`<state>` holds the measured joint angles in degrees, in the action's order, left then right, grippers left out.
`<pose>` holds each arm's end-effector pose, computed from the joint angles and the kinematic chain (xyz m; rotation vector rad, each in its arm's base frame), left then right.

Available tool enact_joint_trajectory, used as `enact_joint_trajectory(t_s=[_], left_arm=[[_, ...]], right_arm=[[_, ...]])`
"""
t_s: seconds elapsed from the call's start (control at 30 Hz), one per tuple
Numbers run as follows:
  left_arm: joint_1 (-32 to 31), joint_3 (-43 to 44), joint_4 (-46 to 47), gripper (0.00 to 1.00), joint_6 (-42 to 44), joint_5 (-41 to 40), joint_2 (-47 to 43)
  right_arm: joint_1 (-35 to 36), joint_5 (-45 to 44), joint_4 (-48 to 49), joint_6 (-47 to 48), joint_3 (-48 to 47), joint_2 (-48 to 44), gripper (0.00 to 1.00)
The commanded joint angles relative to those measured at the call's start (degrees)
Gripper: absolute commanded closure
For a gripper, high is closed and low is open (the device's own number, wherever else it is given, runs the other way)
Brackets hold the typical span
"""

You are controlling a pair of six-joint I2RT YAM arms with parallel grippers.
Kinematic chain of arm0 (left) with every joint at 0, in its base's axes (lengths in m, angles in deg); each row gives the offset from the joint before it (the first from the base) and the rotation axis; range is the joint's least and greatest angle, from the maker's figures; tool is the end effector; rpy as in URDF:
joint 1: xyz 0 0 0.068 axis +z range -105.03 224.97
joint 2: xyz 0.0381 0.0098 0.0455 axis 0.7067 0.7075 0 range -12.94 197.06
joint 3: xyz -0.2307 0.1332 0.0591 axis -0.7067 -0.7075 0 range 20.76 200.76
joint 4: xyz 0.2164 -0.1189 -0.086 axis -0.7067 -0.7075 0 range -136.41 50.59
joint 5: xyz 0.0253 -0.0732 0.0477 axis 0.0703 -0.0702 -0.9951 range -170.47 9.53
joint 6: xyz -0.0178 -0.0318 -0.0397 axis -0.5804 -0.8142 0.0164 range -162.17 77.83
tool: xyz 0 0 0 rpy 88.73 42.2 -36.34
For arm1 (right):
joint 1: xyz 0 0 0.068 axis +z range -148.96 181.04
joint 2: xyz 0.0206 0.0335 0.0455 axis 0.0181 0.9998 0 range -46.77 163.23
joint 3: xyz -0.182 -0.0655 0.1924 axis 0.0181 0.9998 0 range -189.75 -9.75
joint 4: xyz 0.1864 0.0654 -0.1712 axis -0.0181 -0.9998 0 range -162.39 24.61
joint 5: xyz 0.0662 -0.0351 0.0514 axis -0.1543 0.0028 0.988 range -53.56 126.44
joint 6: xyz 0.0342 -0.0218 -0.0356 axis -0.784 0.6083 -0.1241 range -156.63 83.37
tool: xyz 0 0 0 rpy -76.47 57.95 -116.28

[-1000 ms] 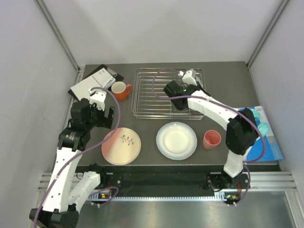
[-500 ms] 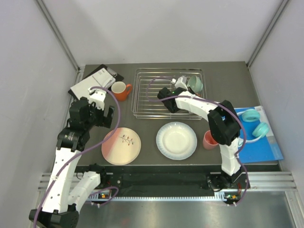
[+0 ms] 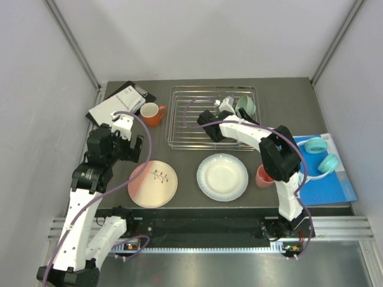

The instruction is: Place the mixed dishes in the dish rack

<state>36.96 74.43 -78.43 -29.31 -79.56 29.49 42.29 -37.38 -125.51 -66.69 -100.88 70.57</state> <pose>0.1491 -0.0216 0.3472 0.3820 2.0201 0.0362 0.3180 0.2333 0.2099 -0.1507 2.0447 -1.2126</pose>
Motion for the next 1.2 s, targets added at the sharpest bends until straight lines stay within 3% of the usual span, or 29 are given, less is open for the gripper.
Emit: enact_joint_trajectory(t_s=[0.0,0.17,0.47,0.63,0.83,1.17], left_arm=[[0.10,-1.81,3.51,0.01,1.38,-2.22,-0.16],[0.10,-2.25,6.15,0.01,0.85,0.83,2.91],[-0.95,-7.79,21.70,0.01,-0.12,3.49,12.05],[-2.36,-3.14,19.43,0.10,-4.85,0.85,18.03],[-2.97,3.81,20.39,0.08,-11.09,2.08,25.05],[-8.16,5.21,22.15,0.08,-17.34,2.61,34.46]], right_arm=[[0.58,1.66,2.20,0.62,-0.01,-6.14,0.30],[0.58,7.28,3.34,1.32,1.22,-14.39,0.25],[-2.30,23.97,9.23,3.79,4.47,-31.97,0.22],[-7.32,35.83,18.79,4.57,14.39,-41.74,0.20],[-8.30,39.89,24.43,5.19,21.69,-48.43,0.17],[-11.19,43.58,25.31,5.46,26.35,-54.49,0.15]])
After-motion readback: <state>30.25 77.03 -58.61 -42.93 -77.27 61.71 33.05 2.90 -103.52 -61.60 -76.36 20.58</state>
